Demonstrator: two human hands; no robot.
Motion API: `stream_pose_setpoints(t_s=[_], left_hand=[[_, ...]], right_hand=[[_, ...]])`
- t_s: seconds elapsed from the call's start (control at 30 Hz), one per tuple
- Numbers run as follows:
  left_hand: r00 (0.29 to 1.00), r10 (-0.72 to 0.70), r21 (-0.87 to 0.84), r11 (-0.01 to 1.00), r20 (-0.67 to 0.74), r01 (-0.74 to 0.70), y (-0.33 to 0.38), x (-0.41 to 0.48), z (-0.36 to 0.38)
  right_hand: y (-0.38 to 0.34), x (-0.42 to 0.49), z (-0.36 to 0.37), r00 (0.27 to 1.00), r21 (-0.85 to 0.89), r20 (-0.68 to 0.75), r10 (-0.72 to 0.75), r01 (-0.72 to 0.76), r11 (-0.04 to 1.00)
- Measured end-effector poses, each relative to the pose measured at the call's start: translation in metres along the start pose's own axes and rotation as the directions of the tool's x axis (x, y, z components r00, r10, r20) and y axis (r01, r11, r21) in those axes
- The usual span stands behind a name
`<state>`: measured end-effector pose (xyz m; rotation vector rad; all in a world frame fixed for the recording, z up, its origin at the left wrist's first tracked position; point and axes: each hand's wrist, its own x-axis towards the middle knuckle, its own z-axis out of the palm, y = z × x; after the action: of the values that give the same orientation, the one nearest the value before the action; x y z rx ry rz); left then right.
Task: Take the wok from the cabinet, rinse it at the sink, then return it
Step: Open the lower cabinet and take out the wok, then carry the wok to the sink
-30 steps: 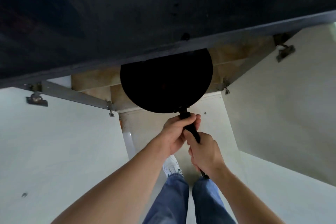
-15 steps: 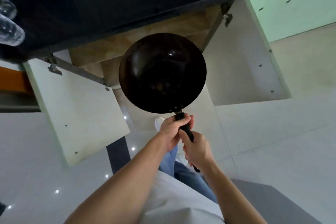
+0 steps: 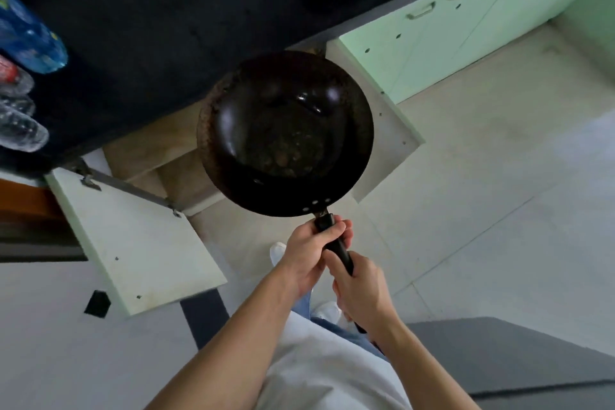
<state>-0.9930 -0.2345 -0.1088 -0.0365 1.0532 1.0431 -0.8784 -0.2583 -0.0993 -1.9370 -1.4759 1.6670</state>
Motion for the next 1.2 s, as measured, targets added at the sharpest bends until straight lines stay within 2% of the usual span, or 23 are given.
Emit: stream_pose_setpoints(t_s=[0.13, 0.3, 0.5, 0.7, 0.87, 1.0, 1.2], left_hand=[[0.998, 0.043, 0.046, 0.998, 0.042, -0.045, 0.016, -0.01, 0.027], [0.995, 0.022, 0.036, 0.999, 0.096, -0.025, 0.055, -0.006, 0.062], [0.986, -0.027, 0.204, 0.979, 0.163, -0.007, 0.111, 0.026, 0.103], [0.945, -0.139, 0.37, 0.929, 0.294, 0.022, 0.144, 0.063, 0.143], [0.899, -0.261, 0.508, 0.86, 0.352, 0.051, 0.142, 0.086, 0.179], [0.864, -0.345, 0.552, 0.828, 0.367, 0.096, 0.126, 0.101, 0.215], [0.83, -0.394, 0.613, 0.786, 0.395, 0.081, 0.093, 0.128, 0.279]], right_hand=[[-0.023, -0.015, -0.015, 0.997, 0.106, -0.071, -0.034, 0.042, 0.994], [-0.068, -0.009, -0.03, 0.992, 0.209, -0.114, -0.052, 0.075, 0.975], [-0.124, 0.023, -0.052, 0.965, 0.298, -0.262, -0.034, 0.115, 0.948], [-0.149, 0.05, -0.07, 0.922, 0.486, -0.382, 0.07, 0.135, 0.863], [-0.153, 0.058, -0.093, 0.863, 0.539, -0.486, 0.139, 0.171, 0.825], [-0.145, 0.063, -0.121, 0.815, 0.542, -0.548, 0.19, 0.173, 0.823], [-0.121, 0.08, -0.18, 0.746, 0.549, -0.612, 0.262, 0.163, 0.82]])
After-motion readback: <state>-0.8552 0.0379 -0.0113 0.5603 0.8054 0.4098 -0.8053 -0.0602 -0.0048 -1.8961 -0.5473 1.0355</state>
